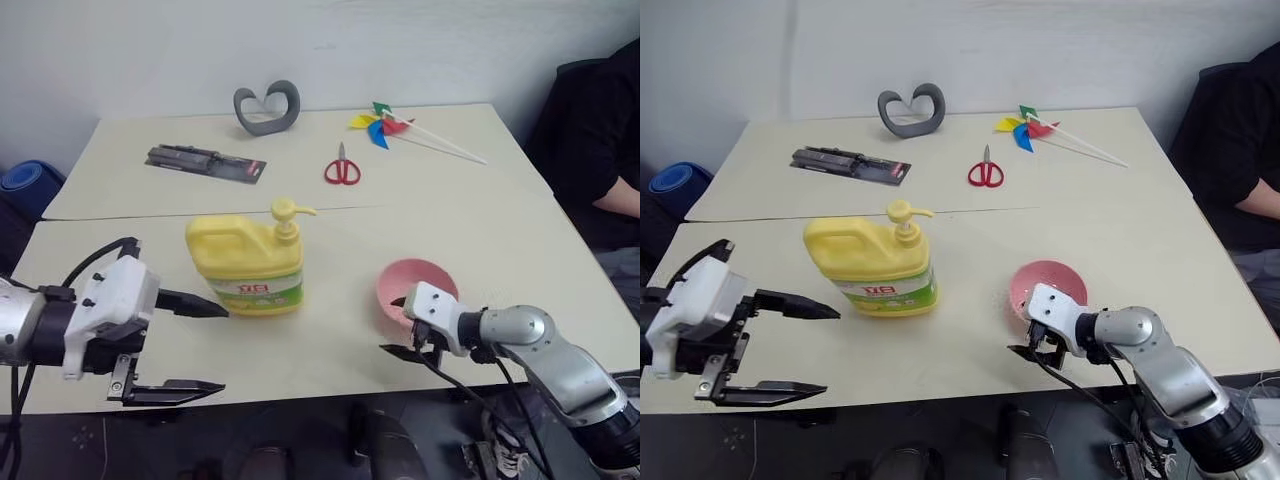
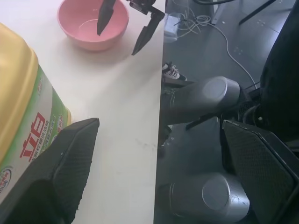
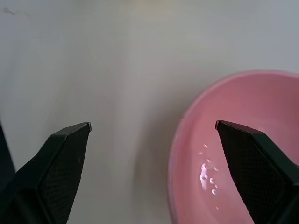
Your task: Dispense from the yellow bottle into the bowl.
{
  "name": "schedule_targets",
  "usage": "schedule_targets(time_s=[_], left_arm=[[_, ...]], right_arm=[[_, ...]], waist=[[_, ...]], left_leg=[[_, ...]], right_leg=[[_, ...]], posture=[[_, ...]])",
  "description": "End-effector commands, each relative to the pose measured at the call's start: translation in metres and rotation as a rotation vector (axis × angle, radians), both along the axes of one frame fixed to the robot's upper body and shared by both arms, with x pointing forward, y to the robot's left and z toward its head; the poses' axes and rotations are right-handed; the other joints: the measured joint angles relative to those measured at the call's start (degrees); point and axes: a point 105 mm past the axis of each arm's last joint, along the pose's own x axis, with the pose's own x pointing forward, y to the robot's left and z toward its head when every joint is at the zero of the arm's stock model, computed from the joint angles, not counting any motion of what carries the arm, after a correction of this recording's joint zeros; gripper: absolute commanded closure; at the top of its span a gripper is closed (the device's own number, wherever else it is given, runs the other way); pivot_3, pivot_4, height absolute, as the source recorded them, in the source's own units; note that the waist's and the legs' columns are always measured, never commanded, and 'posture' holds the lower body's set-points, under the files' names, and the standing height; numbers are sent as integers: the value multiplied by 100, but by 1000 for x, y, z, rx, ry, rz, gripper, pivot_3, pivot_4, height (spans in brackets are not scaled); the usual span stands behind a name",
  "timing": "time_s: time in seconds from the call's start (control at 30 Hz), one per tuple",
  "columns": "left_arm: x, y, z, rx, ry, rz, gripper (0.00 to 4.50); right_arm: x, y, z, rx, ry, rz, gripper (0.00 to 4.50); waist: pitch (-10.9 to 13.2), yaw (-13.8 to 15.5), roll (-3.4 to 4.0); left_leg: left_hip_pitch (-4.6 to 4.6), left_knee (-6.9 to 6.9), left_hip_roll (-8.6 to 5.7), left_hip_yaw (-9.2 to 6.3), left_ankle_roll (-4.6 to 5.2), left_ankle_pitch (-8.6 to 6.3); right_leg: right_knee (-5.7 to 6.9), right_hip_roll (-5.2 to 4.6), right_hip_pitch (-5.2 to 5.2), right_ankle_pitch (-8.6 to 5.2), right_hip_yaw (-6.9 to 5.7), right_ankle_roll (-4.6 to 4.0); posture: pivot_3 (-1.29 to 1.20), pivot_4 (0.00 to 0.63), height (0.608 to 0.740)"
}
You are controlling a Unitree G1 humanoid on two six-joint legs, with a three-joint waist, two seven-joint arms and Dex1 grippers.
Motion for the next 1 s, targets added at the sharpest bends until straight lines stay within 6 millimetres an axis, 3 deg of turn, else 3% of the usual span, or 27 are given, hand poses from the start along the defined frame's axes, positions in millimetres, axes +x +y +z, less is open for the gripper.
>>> schedule_targets(time_s=[0.03, 0.2, 0.27, 0.63, 0.8, 0.87, 1.0], left_arm=[[5, -3, 6, -24, -35, 5, 0], [8, -5, 8, -37, -48, 3, 0], [9, -5, 9, -40, -53, 1, 0], [9, -11, 13, -65, -52, -20, 0], [9, -12, 17, -77, -56, -20, 0], [10, -12, 19, -85, -63, -11, 0], [12, -12, 23, -114, -74, 9, 0]], right_arm=[[1, -3, 3, 2, -25, -19, 43], [4, -6, 2, 10, -38, -64, 43], [7, -9, 2, 12, -52, -88, 432], [15, -17, -1, -11, -71, -129, 4087], [17, -18, -1, -9, -74, -119, 4087], [17, -18, -2, -2, -59, -114, 4439], [21, -19, 4, -21, -93, -93, 4487]], waist=[[0, -1, 0], [0, -3, -1], [0, -5, -1], [0, -11, -1], [-2, -10, -4], [-2, -12, -4], [-3, -14, -6]], left_leg=[[1, -2, 0, 0, -1, -1], [2, -2, 0, 2, 0, -1], [4, -2, 0, 2, 0, -1], [5, -2, 0, 4, 0, -1], [8, -2, 0, 5, 0, -1], [8, -2, 0, 5, 0, -1], [9, -3, 0, 6, 0, -1]], right_leg=[[-1, 1, 0, -1, 0, 0], [-1, 1, 1, -1, 2, 0], [1, 2, 1, -2, 3, -1], [1, 2, 1, -2, 5, 0], [1, 2, 2, -2, 6, 0], [1, 2, 2, -2, 6, 0], [2, 3, 3, -2, 8, 0]], posture=[[0, 150, 740], [0, 150, 740], [0, 150, 740], [0, 150, 740], [0, 150, 740], [0, 150, 740], [0, 150, 740]])
